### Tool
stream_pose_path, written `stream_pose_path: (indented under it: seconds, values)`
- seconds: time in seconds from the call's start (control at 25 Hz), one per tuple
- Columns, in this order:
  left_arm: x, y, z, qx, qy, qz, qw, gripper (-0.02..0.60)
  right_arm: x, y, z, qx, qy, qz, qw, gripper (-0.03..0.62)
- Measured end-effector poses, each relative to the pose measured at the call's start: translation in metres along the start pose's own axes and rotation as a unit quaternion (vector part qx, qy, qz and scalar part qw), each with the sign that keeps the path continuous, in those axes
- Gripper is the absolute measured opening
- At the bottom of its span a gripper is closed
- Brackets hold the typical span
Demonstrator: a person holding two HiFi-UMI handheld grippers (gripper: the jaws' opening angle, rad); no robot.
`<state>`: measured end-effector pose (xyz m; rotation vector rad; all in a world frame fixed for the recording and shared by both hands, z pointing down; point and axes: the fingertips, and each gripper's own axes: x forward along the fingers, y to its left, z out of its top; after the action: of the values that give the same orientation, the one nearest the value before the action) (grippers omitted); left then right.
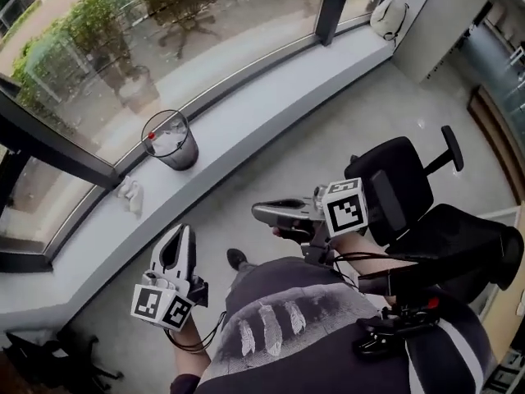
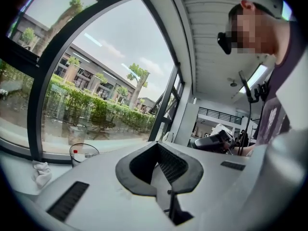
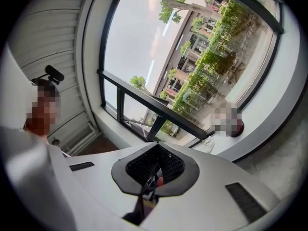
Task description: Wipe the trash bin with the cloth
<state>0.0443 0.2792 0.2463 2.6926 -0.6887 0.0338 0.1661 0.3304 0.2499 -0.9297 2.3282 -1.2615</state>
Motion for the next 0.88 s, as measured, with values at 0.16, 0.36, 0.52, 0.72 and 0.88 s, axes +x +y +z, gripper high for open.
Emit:
stream_pose_path:
  seconds: [0.16, 0.36, 0.52, 0.72, 0.88]
  values:
    - [-0.014, 0.045, 0.001, -0.006, 0.019, -0.014, 0.9997, -0.003, 0.044, -0.007, -0.004, 0.019, 0.002, -0.025, 1.0, -0.007]
    - [-0.03, 0.086, 0.01, 0.02, 0.023, 0.0, 0.9995, -0.003, 0.085, -0.02, -0.018, 0.051, 0.023, -0.039, 0.998, -0.006]
    - [-0.038, 0.114, 0.012, 0.023, 0.029, 0.011, 0.9993, -0.003, 0.116, -0.031, -0.015, 0.026, 0.045, -0.071, 0.996, -0.007]
    - [-0.036, 0.135, 0.001, 0.011, 0.031, 0.023, 0.9992, -0.003, 0.135, -0.053, -0.019, -0.014, 0.105, -0.108, 0.988, -0.007]
    - [-0.026, 0.151, -0.006, -0.001, 0.048, 0.042, 0.998, -0.003, 0.146, -0.074, -0.003, -0.023, 0.125, -0.111, 0.986, -0.008]
